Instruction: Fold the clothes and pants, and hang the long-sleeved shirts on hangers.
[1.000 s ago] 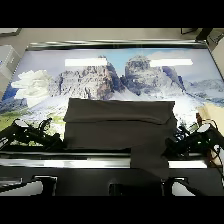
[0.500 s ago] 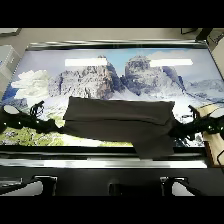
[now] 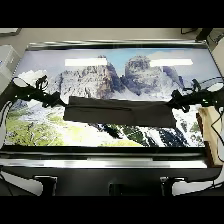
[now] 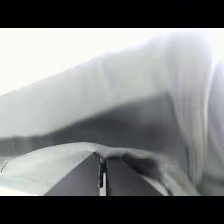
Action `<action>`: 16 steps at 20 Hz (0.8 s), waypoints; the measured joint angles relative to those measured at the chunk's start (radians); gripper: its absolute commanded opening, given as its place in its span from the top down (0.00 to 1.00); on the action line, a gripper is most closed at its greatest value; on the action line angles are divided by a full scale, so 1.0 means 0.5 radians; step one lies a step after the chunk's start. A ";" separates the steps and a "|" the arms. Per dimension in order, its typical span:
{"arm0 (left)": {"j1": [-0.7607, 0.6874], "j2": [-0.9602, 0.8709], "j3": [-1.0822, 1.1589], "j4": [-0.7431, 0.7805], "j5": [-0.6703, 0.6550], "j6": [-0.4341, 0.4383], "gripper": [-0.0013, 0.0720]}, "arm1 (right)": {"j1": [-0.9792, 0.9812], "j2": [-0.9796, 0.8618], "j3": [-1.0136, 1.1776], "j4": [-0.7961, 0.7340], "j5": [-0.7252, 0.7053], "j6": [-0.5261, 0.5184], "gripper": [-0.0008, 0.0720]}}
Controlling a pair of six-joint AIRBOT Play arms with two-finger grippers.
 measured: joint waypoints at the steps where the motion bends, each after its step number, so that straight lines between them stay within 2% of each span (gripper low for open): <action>1: -0.008 -0.077 0.086 -0.003 0.011 -0.029 0.95 | 0.014 -0.060 0.031 0.014 -0.025 0.014 0.91; 4: -0.034 -0.255 0.223 -0.031 0.056 -0.083 0.94 | 0.034 -0.182 0.079 0.035 -0.050 0.030 0.91; 5: -0.042 -0.304 0.246 -0.039 0.065 -0.098 0.82 | 0.037 -0.203 0.088 0.040 -0.051 0.037 0.83; 6: -0.047 -0.340 0.264 -0.057 0.065 -0.111 0.46 | 0.038 -0.218 0.096 0.053 -0.053 0.043 0.66; 7: -0.047 -0.362 0.280 -0.079 0.060 -0.123 0.09 | 0.036 -0.225 0.109 0.067 -0.045 0.045 0.32; 8: -0.039 -0.377 0.303 -0.108 0.033 -0.139 0.01 | 0.024 -0.229 0.136 0.082 -0.006 0.050 0.03; 11: 0.045 -0.395 0.433 -0.115 -0.132 -0.144 0.01 | -0.086 -0.228 0.256 0.061 0.239 -0.027 0.01; 14: 0.185 -0.343 0.558 -0.134 -0.313 -0.197 0.01 | -0.288 -0.223 0.301 -0.112 0.491 -0.031 0.01; 16: 0.268 -0.279 0.597 -0.134 -0.403 -0.256 0.01 | -0.378 -0.221 0.252 -0.214 0.543 -0.026 0.01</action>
